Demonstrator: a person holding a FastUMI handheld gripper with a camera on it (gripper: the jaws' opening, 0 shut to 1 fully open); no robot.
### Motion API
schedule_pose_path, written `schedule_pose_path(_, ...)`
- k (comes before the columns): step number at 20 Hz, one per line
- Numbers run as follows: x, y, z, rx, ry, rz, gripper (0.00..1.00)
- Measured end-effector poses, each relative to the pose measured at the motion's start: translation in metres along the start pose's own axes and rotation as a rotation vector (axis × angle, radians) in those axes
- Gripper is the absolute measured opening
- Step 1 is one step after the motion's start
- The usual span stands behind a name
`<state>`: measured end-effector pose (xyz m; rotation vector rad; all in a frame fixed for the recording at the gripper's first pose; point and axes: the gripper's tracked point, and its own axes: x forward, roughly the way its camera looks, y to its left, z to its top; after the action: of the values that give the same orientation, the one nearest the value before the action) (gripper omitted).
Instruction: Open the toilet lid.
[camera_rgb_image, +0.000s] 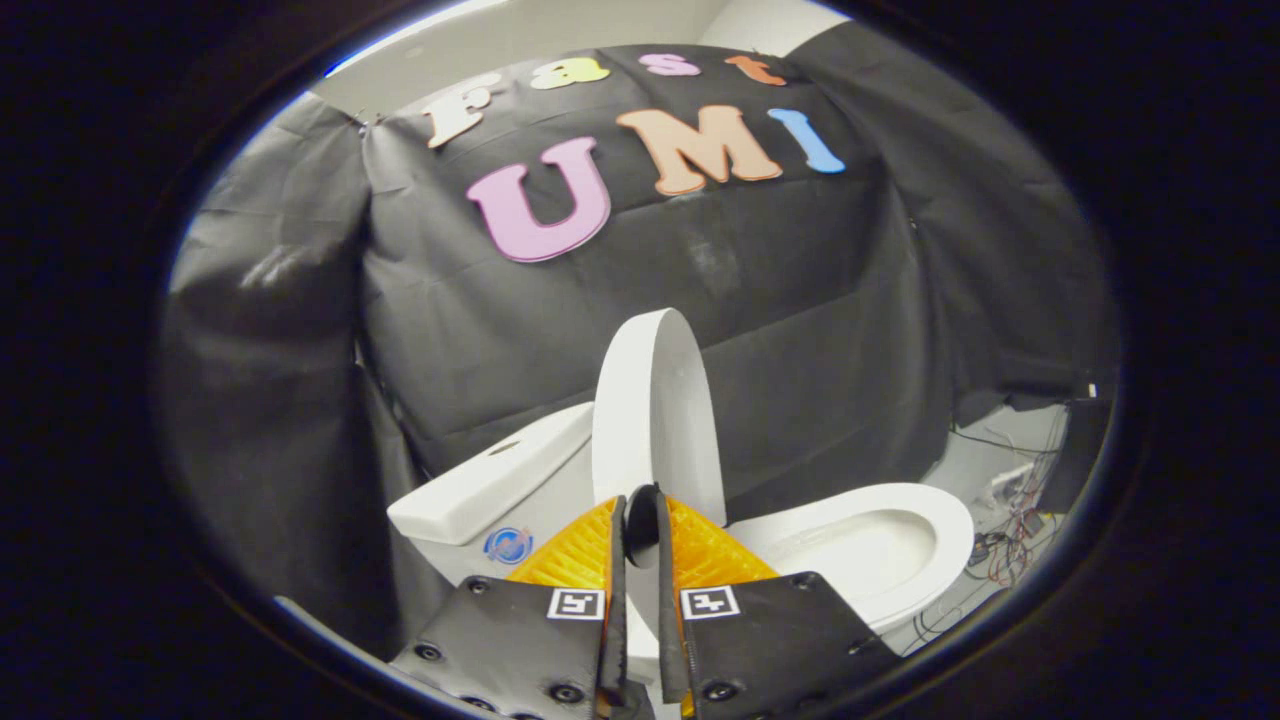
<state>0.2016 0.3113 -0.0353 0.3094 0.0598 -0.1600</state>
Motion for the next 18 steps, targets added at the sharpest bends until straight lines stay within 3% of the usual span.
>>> schedule_pose_path(4,0.015,0.035,-0.005,-0.127,0.027,0.029,0.14)
schedule_pose_path(8,0.023,0.064,-0.017,-0.162,0.053,0.084,0.14)
schedule_pose_path(18,0.031,0.083,-0.026,-0.206,0.044,0.105,0.14)
